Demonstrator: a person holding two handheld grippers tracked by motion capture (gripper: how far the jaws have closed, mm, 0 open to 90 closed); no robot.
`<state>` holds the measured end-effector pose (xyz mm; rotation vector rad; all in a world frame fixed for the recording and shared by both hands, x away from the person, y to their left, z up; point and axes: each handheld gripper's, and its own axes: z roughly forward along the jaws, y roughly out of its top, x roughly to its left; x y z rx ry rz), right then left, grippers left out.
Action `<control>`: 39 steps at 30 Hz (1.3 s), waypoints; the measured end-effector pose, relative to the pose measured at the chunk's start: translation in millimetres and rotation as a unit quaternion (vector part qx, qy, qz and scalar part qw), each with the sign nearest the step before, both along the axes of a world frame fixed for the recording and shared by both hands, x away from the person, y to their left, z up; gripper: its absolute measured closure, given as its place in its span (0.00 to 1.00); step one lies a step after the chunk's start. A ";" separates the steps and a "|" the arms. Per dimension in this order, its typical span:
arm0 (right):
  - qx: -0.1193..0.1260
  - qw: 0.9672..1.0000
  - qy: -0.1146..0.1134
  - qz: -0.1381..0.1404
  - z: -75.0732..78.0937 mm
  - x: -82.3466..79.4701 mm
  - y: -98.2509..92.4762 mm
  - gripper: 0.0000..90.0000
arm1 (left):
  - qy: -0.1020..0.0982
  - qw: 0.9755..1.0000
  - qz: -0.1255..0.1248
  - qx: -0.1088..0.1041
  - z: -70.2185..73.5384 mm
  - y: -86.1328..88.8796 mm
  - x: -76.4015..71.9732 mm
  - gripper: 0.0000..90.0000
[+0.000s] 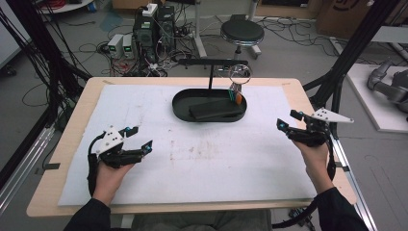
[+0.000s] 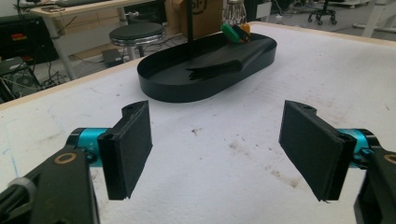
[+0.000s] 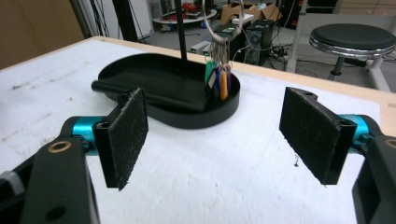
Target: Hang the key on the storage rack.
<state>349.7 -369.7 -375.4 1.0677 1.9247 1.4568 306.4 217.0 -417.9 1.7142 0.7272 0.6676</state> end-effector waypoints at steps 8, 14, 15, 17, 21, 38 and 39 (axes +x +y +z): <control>-0.004 1.000 0.005 -0.024 -26.0 -11.2 -9.1 0.24 | -0.012 1.000 0.011 0.004 2.1 4.4 -3.2 0.24; -0.012 0.998 0.025 -0.052 -35.8 -9.3 -13.4 0.24 | -0.010 1.000 0.026 0.006 0.4 9.0 -6.0 0.24; -0.013 0.998 0.026 -0.054 -37.2 -8.8 -13.8 0.24 | -0.011 1.000 0.028 0.007 0.2 9.5 -6.4 0.24; -0.016 0.998 0.031 -0.058 -39.3 -7.7 -12.9 0.25 | -0.010 0.999 0.032 0.010 0.3 10.9 -7.5 0.24; -0.026 0.997 0.031 -0.059 -40.5 -6.1 -10.4 0.26 | -0.010 0.999 0.039 0.011 0.8 13.5 -9.6 0.24; -0.026 0.997 0.030 -0.059 -41.5 -9.0 -8.7 0.26 | -0.014 0.999 0.046 0.010 3.9 13.3 -8.2 0.24; -0.027 0.997 0.029 -0.059 -41.5 -9.1 -9.2 0.26 | -0.015 0.999 0.045 0.009 4.2 12.8 -8.0 0.24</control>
